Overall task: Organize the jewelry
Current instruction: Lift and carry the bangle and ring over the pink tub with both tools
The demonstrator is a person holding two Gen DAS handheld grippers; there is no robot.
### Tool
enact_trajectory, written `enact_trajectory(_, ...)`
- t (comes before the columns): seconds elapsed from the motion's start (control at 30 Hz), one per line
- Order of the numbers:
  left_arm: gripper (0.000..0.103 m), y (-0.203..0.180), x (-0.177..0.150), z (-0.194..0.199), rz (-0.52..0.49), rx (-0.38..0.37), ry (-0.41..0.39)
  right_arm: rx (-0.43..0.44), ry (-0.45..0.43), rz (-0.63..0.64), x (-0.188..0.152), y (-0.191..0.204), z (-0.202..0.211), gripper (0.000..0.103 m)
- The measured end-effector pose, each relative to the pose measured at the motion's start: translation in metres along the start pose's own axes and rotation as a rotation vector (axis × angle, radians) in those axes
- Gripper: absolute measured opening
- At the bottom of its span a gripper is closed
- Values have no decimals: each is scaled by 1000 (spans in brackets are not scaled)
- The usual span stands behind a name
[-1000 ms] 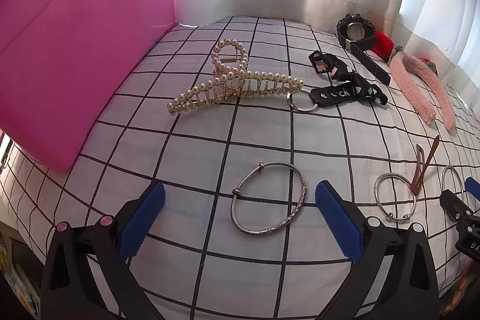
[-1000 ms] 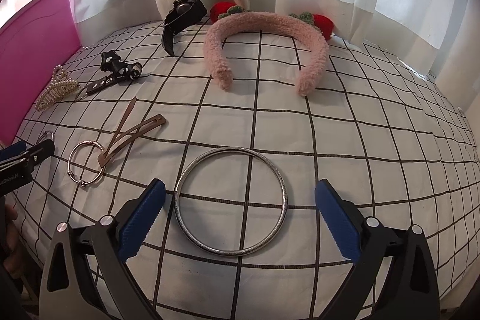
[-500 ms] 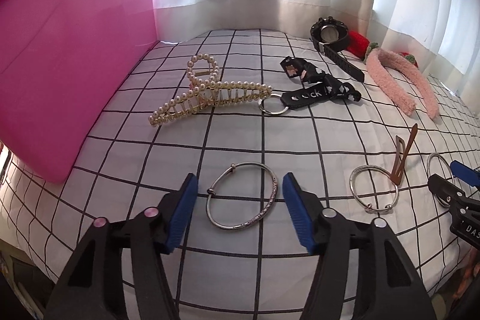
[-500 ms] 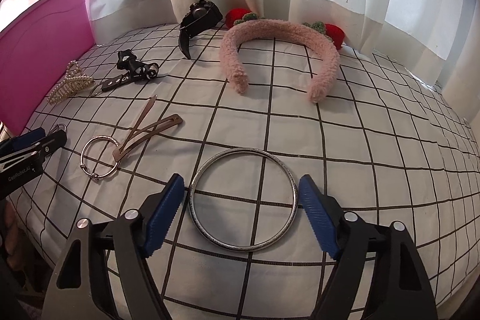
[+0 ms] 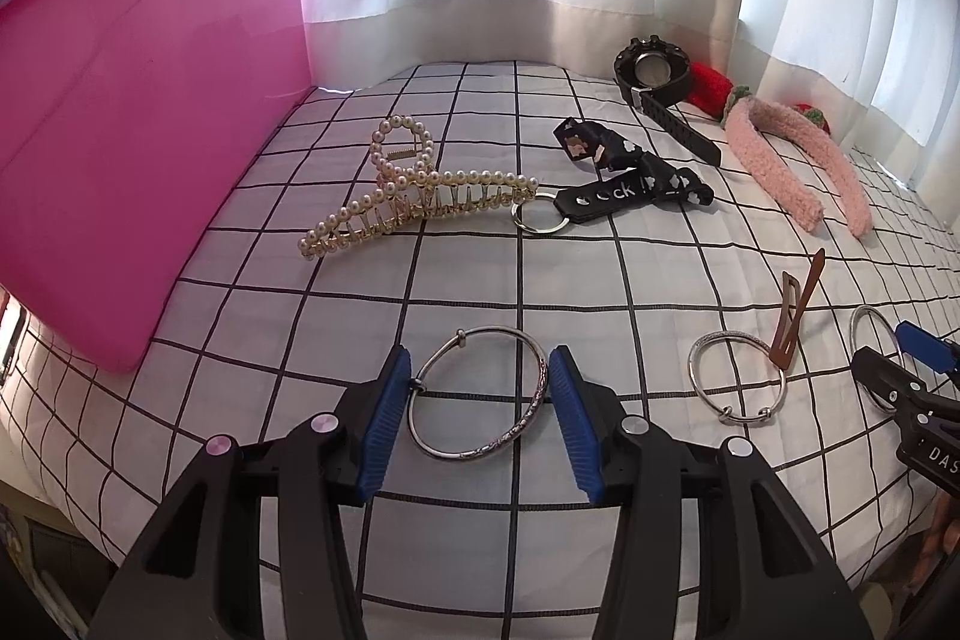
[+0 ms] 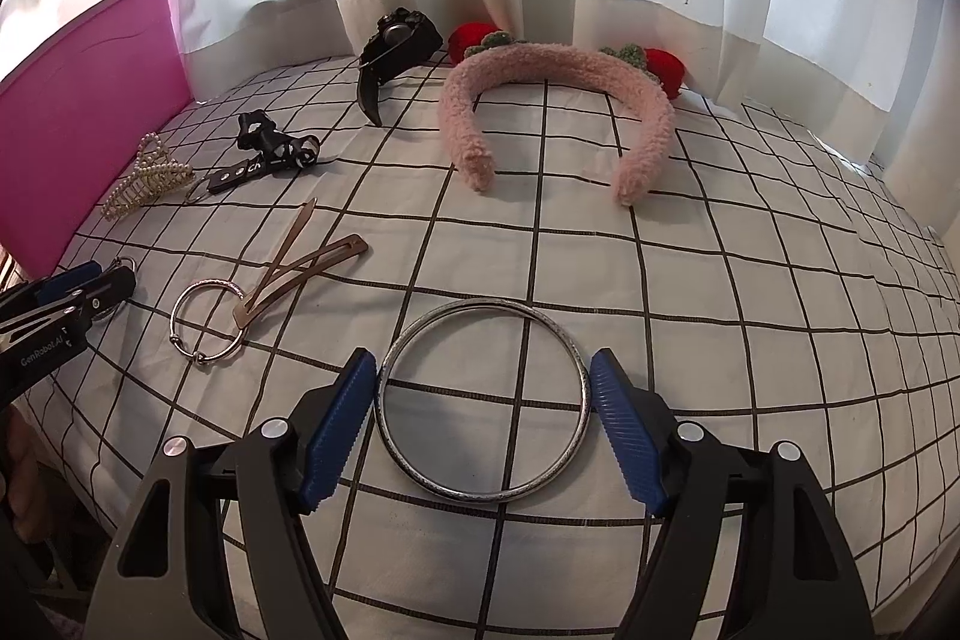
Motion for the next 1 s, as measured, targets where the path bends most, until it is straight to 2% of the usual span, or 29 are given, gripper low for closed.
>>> enact_trajectory(0.57, 46, 5, 25, 29, 25, -33, -36, 9, -62, 12, 31, 11, 28, 71)
enact_trajectory(1.0, 46, 15, 64, 77, 47, -58, -109, 56, -156, 58, 85, 44, 72, 71)
Point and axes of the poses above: each gripper's, at about its wrist camera, not at the fingertips, and z roughly against the way its jaws point, y to its left, x to its top, the point moved 4 cm from there along -z, roughly the way its jaws point
